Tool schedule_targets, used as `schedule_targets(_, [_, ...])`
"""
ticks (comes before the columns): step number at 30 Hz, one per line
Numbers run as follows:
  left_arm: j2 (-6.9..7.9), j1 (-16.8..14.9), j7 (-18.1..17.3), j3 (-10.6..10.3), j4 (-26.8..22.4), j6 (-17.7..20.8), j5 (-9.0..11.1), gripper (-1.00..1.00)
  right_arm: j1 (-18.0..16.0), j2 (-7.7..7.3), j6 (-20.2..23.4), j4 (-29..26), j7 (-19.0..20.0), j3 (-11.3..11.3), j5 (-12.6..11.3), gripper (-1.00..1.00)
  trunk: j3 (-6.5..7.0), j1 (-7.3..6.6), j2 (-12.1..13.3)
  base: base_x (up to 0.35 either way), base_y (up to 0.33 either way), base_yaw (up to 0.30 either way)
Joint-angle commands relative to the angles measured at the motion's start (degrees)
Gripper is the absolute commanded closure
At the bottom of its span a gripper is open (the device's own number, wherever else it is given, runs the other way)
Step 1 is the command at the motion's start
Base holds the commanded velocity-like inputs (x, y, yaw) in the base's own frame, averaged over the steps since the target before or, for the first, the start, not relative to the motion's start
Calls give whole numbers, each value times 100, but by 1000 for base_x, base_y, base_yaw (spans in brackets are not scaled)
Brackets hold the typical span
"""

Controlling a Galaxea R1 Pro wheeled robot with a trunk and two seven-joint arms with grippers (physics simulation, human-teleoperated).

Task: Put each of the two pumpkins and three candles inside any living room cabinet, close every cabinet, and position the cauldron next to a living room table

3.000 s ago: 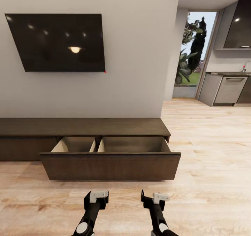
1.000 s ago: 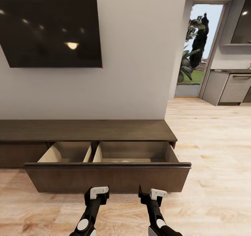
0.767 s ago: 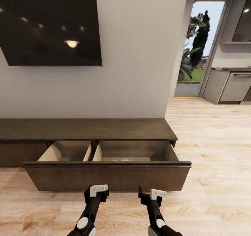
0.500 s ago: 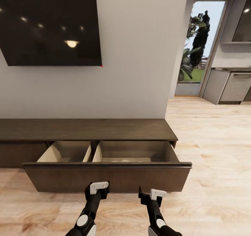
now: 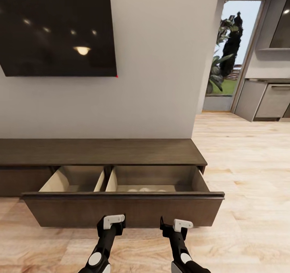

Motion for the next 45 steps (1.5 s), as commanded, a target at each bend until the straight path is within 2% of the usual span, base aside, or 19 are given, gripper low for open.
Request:
schedule_targets(1, [4,-6,33,-30,16,-41,57,-100,-6,-2,28,-1,-45,48,-32,-100,-5,-1,-2,17,0,0])
schedule_targets(32, [-10,-13,41,5,334,-69,77,-100,-6,3,112,-4,-37,47,-42,-100,-5,-1,-2,8,0,0])
schedule_targets(45, [-8,-21,41,3,346,-62,88,-100,-6,2,112,-4,-42,47,-42,-100,-5,-1,-2,165,0,0])
